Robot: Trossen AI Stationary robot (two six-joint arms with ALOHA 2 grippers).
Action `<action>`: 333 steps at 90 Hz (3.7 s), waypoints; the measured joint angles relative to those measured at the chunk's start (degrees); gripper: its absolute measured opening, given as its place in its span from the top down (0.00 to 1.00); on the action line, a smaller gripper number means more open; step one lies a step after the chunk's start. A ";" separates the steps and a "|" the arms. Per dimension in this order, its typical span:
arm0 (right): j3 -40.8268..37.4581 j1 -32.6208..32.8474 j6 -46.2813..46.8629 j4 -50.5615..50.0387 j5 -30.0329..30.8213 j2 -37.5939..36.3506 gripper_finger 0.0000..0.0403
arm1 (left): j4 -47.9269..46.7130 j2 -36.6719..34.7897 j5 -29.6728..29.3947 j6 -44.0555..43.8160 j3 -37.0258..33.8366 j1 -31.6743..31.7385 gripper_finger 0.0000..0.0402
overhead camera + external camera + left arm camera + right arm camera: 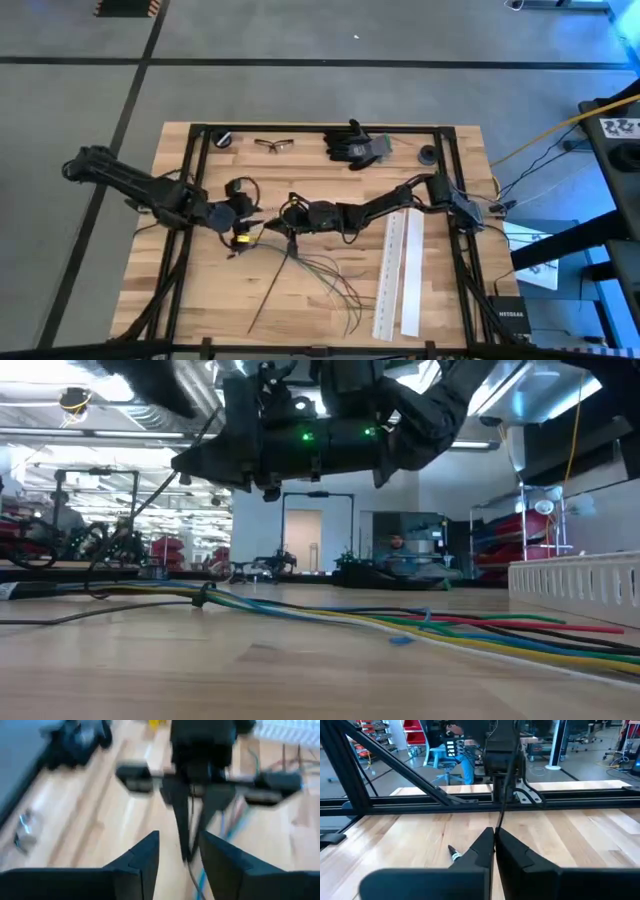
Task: Ziptie cables
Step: Wrap the zip tie on the cables
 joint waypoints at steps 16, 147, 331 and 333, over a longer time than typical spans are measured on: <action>0.00 -0.03 -0.96 0.07 0.00 0.00 1.00 | -0.98 0.72 0.35 -10.10 -6.25 -6.84 0.70; 0.01 -0.45 -3.71 -36.04 13.51 -13.09 0.73 | 44.59 0.44 -1.77 4.13 -33.11 -0.98 1.00; 15.61 1.85 -0.88 -8.09 1.98 17.14 1.00 | 23.93 -24.59 -8.66 13.32 -24.04 3.39 0.99; 15.99 1.85 -0.93 -8.31 1.72 17.12 1.00 | 22.23 -24.59 -8.61 12.79 -23.54 3.39 0.99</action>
